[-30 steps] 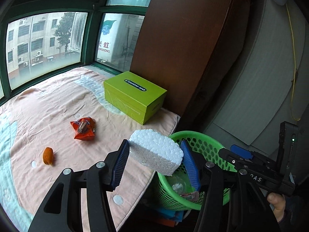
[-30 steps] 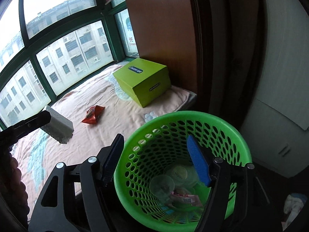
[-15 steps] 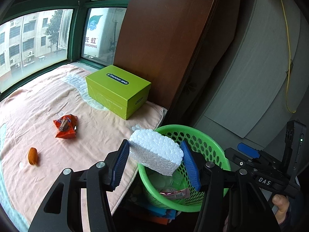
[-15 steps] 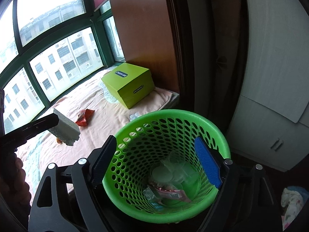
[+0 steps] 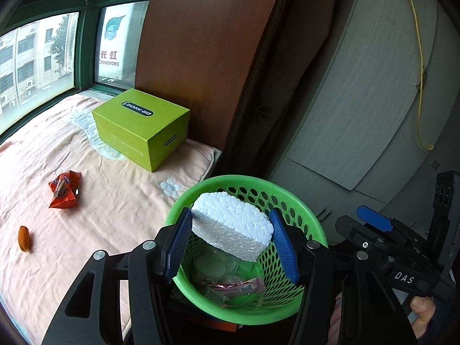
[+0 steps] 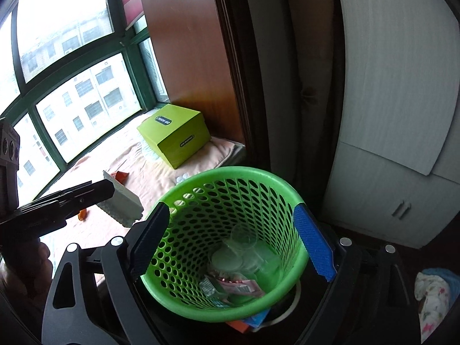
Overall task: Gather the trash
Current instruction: 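Carry the foam block and clear cup over the green basket and open both tools, then move both tools back over the bed toward the orange food item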
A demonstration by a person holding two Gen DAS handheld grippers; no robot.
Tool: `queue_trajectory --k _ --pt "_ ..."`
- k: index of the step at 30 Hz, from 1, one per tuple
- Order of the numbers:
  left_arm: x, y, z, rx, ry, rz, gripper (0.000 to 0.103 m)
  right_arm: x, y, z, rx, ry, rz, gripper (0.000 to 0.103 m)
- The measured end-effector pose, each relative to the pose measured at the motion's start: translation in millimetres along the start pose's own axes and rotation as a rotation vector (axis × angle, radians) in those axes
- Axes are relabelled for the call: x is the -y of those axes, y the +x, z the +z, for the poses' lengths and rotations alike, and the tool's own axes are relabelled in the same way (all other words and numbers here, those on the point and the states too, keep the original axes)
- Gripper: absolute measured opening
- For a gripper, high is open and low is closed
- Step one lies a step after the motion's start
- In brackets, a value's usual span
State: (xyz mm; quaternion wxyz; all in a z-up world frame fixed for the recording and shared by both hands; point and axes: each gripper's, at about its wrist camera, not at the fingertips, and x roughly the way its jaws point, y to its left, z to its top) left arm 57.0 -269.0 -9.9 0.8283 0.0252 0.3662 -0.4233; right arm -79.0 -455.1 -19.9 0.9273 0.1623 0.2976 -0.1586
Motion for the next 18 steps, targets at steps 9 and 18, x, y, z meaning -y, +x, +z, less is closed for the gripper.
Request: queue_trajectory --k 9,18 --pt "17 16 1 -0.026 0.017 -0.022 0.063 12 -3 -2 0.004 0.031 -0.012 0.088" --pt "1 8 -5 -0.021 -0.009 0.034 0.077 12 -3 -2 0.003 0.035 0.007 0.088"
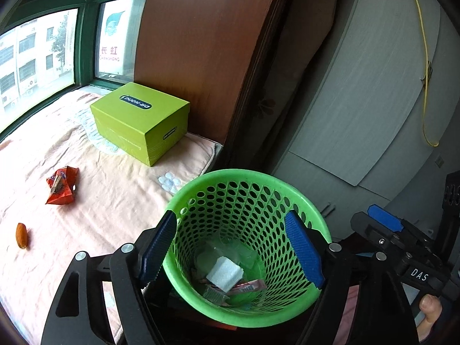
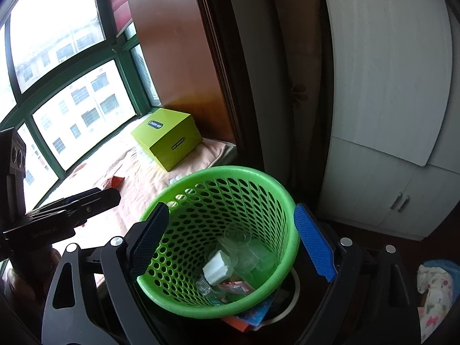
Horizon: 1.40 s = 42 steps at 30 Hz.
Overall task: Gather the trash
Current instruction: 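Move both tools back over the bed toward the orange food item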
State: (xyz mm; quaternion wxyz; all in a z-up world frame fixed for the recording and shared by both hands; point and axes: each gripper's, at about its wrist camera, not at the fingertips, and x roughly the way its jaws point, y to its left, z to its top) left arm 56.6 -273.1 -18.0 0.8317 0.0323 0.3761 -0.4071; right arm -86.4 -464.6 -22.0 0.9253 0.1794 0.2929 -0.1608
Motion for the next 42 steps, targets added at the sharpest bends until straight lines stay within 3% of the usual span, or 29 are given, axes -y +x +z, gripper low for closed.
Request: queue_trajectory --k 33,42 --pt "-154 -94 -22 0.115 -0.215 0.335 0.091 -111 39 11 -0.025 -0.19 0.17 0.096" --pt "-203 -107 -44 0.1 -0.275 0.424 0.091 -144 56 9 -0.052 -0.232 0.217 0.096"
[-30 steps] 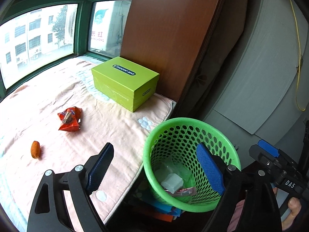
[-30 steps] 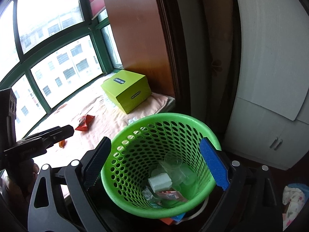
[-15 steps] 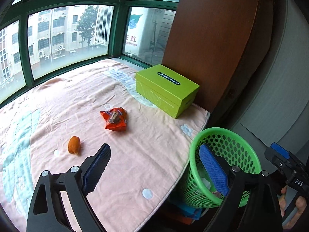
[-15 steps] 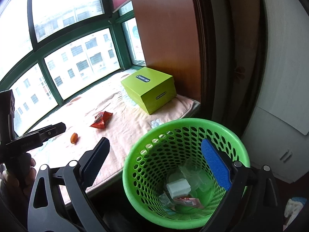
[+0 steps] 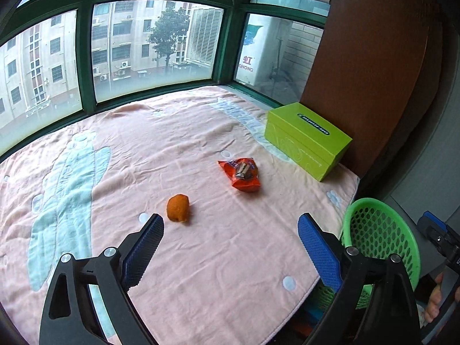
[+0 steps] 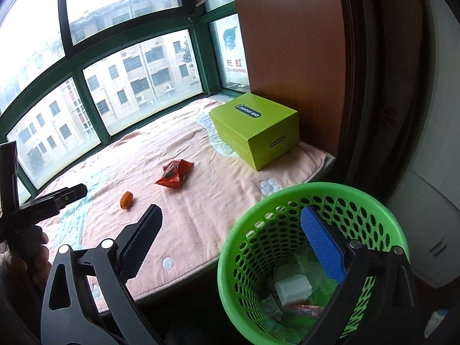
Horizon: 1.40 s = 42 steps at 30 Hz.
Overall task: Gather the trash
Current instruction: 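Move both tools back over the bed toward the orange food item, then grasp the orange food item with the left tool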
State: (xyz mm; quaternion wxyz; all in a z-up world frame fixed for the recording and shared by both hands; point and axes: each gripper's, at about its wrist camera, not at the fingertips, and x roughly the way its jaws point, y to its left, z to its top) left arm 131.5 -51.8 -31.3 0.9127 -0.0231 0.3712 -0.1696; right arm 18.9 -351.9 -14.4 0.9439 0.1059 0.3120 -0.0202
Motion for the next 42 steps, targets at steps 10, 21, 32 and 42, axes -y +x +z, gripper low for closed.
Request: queue_trajectory --k 10,21,32,42 --pt "-41 43 -16 -0.081 -0.024 0.038 0.091 -20 22 6 -0.021 -0.029 0.032 0.096" --pt "-58 99 -9 -0.147 -0.032 0.042 0.072 -42 60 9 -0.082 -0.057 0.066 0.096" --pt "-70 146 0 -0.21 -0.036 0.033 0.058 -55 96 14 -0.128 -0.073 0.085 0.096" --pt "-77 164 1 -0.232 -0.037 0.01 0.04 -61 128 18 -0.173 -0.066 0.103 0.096"
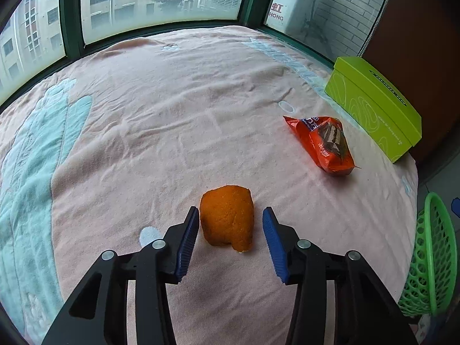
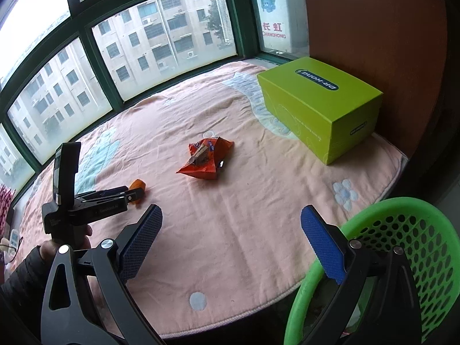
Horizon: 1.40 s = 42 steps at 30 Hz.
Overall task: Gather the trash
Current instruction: 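Grasp the orange food item with the left tool, then grasp the red snack bag with the right tool while the left holds the orange item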
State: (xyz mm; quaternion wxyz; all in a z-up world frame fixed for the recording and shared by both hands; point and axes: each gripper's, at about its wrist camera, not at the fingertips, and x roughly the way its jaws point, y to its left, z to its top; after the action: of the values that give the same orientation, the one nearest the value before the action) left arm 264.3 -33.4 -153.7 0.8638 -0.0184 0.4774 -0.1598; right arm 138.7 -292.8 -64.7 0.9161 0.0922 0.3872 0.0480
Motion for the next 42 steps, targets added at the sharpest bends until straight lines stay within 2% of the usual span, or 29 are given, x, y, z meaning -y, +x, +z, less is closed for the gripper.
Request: queue_trajectory --k 6,11,20,27,30,34,39,42 --pt "-4 -2 0 0.005 -0.002 0.008 0.03 -4 23 8 -0.036 -0.005 0.02 0.096" --pt "-13 -14 -3 0.012 -0.042 -0.001 0.029 -13 45 19 -0.058 -0.031 0.044 0.096" --pt "-24 -56 -2 0.083 -0.072 -0.014 0.029 -24 101 48 -0.121 -0.008 0.09 0.096" --pt "-35 -80 -9 0.112 -0.095 -0.025 0.029 -31 152 61 -0.182 -0.012 0.048 0.096" --pt "-38 -84 -10 0.12 -0.097 -0.028 0.029 -33 170 63 -0.211 0.001 0.057 0.096" --pt "-40 -84 -11 0.121 -0.098 -0.032 0.029 -43 187 65 -0.232 -0.038 0.02 0.096" --pt "-43 -82 -12 0.114 -0.108 -0.038 0.029 -48 200 63 -0.237 -0.069 -0.038 0.087" --pt "-43 -81 -14 0.11 -0.113 -0.04 0.029 -51 199 60 -0.225 -0.114 -0.075 0.076"
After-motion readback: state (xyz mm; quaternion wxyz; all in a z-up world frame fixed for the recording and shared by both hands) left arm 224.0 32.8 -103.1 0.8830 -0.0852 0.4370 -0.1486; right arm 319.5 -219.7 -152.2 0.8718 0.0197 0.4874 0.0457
